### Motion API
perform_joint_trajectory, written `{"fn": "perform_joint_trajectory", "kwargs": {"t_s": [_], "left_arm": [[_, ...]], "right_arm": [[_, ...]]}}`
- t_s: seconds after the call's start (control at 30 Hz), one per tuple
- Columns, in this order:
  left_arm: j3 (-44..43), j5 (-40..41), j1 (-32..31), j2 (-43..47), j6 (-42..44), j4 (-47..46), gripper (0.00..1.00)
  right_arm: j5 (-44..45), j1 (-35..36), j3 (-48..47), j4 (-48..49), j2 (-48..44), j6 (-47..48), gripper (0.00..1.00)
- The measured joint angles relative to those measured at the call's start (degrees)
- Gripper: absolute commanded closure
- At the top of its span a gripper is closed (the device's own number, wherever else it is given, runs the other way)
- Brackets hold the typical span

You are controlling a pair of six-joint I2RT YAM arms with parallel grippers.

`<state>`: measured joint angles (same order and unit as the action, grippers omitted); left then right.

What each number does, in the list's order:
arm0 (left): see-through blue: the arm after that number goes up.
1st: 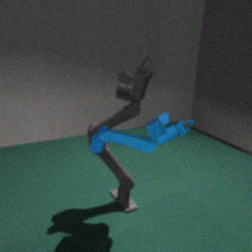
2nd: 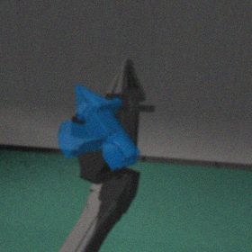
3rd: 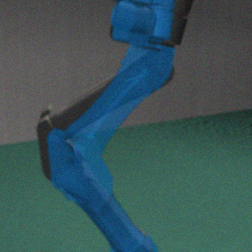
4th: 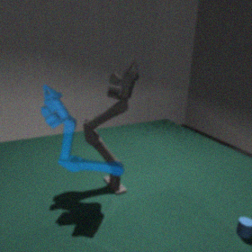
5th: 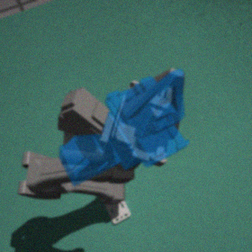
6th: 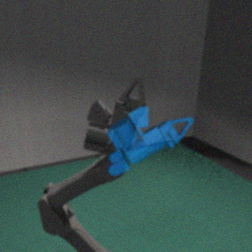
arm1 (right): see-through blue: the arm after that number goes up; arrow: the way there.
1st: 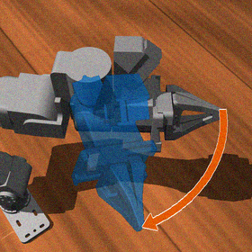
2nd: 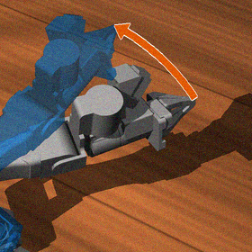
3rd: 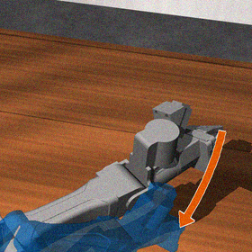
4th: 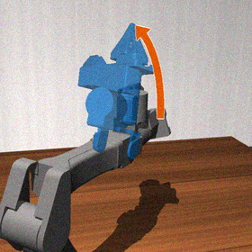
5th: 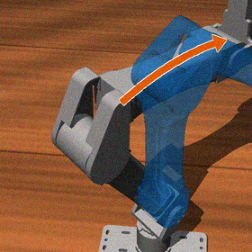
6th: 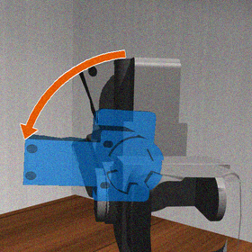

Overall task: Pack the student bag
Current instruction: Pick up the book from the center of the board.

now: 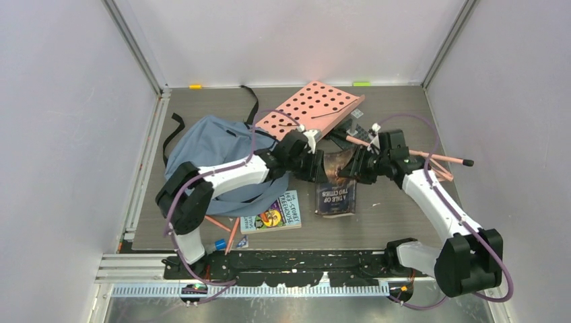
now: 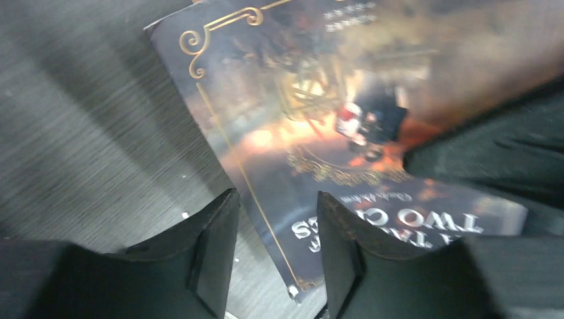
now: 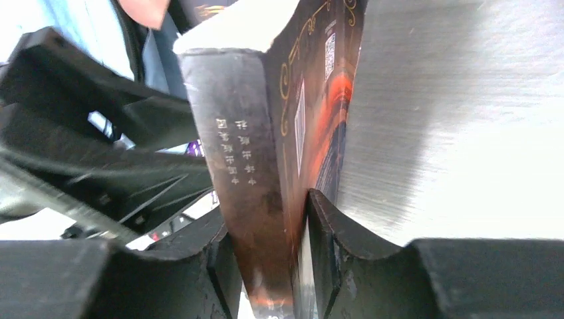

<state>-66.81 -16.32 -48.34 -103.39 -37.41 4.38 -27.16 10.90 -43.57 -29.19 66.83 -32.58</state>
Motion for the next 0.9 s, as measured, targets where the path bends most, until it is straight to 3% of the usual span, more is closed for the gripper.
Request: {"fn": "perform_joint_trajectory", "kwargs": {"t_s": [0.23, 0.47, 0.63, 0.9], "left_arm": [[-9.7, 5.1, -0.2, 9.0, 9.4, 11.6, 0.30], [-7.4, 14.4, 1.3, 19.2, 13.7, 20.0, 0.10], [-0.2, 20.8, 3.7, 24.7, 14.4, 21.8, 0.09], [0.9, 24.9, 6.4, 21.7, 15.6, 24.0, 0.11]], "right_arm": [[11.6, 0.8, -17.3, -16.3, 2.5, 7.8, 0.99], [25.4, 8.7, -28.3, -27.0, 10.1, 9.6, 0.99], [31.1, 13.7, -31.9, -29.6, 14.6, 9.3, 0.99], [37.2, 20.2, -34.0, -29.5, 19.5, 6.7, 0.99]]}}
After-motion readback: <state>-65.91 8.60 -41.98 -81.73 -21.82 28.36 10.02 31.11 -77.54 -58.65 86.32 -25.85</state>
